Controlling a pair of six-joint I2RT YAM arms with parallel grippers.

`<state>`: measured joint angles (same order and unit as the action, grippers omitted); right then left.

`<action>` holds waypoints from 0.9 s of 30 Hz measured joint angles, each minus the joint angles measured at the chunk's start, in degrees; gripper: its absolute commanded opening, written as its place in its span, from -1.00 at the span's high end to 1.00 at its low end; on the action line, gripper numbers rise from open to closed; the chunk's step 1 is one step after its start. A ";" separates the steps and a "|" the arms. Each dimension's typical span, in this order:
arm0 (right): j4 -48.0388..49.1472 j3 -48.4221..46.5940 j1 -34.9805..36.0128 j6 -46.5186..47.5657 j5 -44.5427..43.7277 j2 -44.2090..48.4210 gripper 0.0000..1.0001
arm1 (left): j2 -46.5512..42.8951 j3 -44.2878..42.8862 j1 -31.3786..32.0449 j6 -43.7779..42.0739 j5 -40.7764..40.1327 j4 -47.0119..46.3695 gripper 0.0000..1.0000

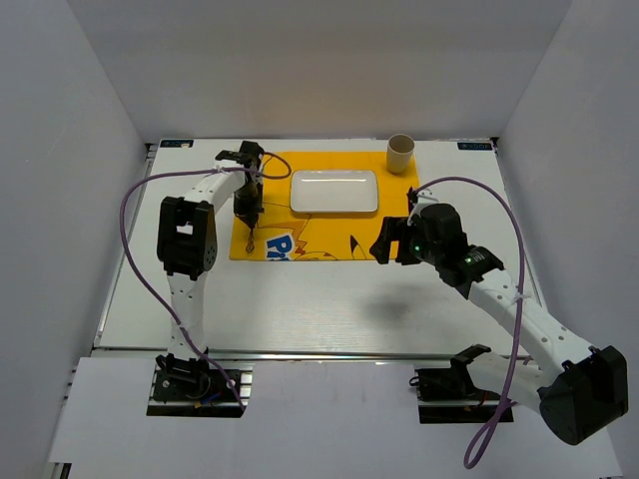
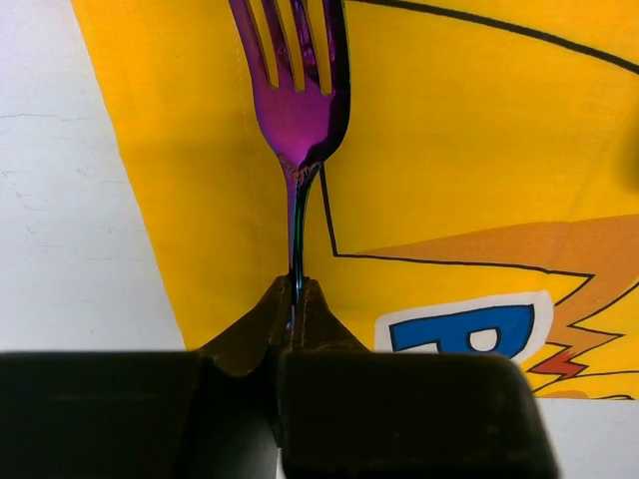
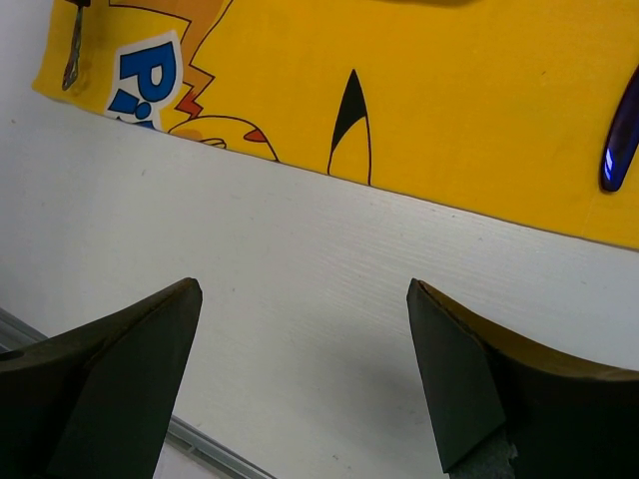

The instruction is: Set the dinner table for one person

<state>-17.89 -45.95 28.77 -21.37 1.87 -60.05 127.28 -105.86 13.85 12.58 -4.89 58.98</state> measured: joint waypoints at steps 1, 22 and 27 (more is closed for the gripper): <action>0.02 0.00 0.00 0.00 0.02 0.00 -0.78 | 0.04 0.00 0.00 0.02 -0.04 0.02 0.72; 0.39 0.85 0.11 0.17 0.24 0.02 -0.78 | 2.25 0.00 1.01 1.16 -1.88 0.87 0.19; 0.37 0.85 0.11 0.33 0.22 0.02 -0.79 | 1.60 0.11 1.01 1.66 -1.97 0.92 0.02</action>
<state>-17.52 -45.10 28.88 -21.04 2.09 -60.03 128.88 -105.75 14.85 14.24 -6.85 59.90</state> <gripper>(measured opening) 0.892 0.462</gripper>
